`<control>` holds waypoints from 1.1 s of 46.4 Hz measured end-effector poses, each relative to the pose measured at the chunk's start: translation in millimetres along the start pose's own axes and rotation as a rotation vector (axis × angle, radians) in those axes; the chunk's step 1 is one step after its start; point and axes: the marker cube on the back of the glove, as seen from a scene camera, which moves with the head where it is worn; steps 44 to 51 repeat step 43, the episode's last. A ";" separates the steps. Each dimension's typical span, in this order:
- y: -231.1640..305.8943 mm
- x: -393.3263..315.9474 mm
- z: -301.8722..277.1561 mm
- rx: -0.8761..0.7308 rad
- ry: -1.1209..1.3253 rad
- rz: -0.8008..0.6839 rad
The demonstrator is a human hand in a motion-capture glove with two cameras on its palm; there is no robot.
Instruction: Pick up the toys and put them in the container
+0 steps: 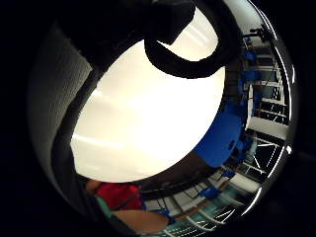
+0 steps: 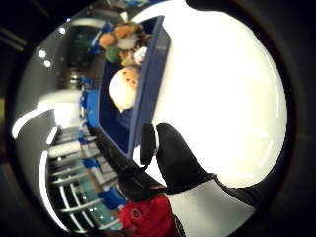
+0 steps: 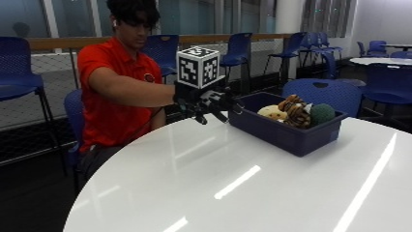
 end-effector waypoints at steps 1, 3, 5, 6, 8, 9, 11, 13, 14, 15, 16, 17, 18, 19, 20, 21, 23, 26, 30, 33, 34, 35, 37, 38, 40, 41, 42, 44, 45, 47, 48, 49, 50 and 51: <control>2.9 5.7 0.9 -0.001 -0.004 0.001; 9.0 16.3 2.4 -0.002 -0.011 0.006; 15.0 25.8 3.7 0.000 -0.014 0.016; 17.7 30.0 4.2 0.001 -0.014 0.020; 22.0 37.2 4.9 0.004 -0.013 0.028; 23.7 40.7 5.0 0.005 -0.012 0.032; 26.6 48.1 4.8 0.008 -0.012 0.042; 29.5 56.1 4.2 0.011 -0.012 0.052; 31.0 60.1 3.8 0.012 -0.012 0.056; 32.7 63.8 3.3 0.013 -0.012 0.060; 34.6 67.2 2.7 0.015 -0.012 0.063; 36.4 70.2 2.2 0.017 -0.013 0.067; 38.2 72.9 1.6 0.018 -0.015 0.072; 39.7 75.3 1.0 0.020 -0.018 0.077; 40.9 77.7 0.2 0.021 -0.022 0.082; 42.0 80.3 -0.6 0.022 -0.025 0.088; 44.2 85.6 -2.2 0.024 -0.032 0.098; 47.6 90.4 -3.1 0.024 -0.040 0.111; 53.2 93.6 -2.3 0.021 -0.044 0.120; 57.0 96.5 -2.9 0.023 -0.045 0.121; 58.0 97.3 -3.3 0.024 -0.046 0.121; 58.9 98.2 -3.6 0.026 -0.047 0.119; 60.4 99.9 -4.2 0.028 -0.051 0.116; 60.9 100.7 -4.4 0.029 -0.054 0.116; 61.6 101.8 -4.5 0.031 -0.060 0.117; 61.5 102.2 -4.4 0.031 -0.062 0.118; 61.3 102.7 -4.3 0.031 -0.064 0.118; 61.0 103.2 -4.2 0.031 -0.065 0.119; 61.0 103.2 -4.2 0.031 -0.065 0.119; 61.0 103.2 -4.2 0.031 -0.065 0.119; 61.0 103.2 -4.2 0.031 -0.065 0.119; 61.0 103.2 -4.2 0.031 -0.065 0.119; 61.0 103.2 -4.2 0.031 -0.065 0.119; 61.0 103.2 -4.2 0.031 -0.065 0.119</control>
